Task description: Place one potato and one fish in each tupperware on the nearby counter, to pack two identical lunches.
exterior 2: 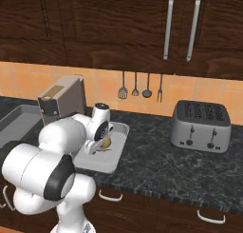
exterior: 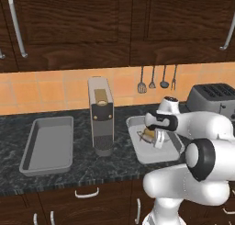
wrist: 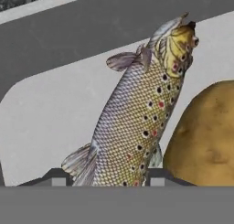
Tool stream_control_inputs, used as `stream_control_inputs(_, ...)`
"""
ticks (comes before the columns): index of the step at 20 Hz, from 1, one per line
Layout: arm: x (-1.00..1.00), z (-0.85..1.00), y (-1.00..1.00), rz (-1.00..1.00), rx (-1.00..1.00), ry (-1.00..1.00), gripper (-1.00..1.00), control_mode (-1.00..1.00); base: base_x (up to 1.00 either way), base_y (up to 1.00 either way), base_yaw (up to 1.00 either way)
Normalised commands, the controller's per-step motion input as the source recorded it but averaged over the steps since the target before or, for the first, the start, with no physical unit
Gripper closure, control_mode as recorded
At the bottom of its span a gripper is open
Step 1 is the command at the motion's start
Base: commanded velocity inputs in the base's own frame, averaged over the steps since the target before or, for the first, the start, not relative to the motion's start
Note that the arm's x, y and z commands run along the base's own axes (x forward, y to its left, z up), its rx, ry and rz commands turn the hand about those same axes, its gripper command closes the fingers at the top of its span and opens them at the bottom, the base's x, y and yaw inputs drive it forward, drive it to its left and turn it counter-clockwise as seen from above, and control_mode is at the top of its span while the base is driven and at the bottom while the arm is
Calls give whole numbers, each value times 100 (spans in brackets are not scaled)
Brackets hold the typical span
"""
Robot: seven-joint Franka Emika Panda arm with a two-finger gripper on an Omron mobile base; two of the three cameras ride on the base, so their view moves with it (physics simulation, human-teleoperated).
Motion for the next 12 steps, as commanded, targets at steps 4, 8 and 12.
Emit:
stream_control_inputs(4, 14, -49, 0, 0, -4, -10, -100, -100, 0, 0, 0)
stream_control_inputs(8, 3, 7, -4, 0, -1, -15, -100, -100, 0, 0, 0)
stream_control_inputs(12, -67, 66, -4, 0, 0, -24, -100, -100, 0, 0, 0)
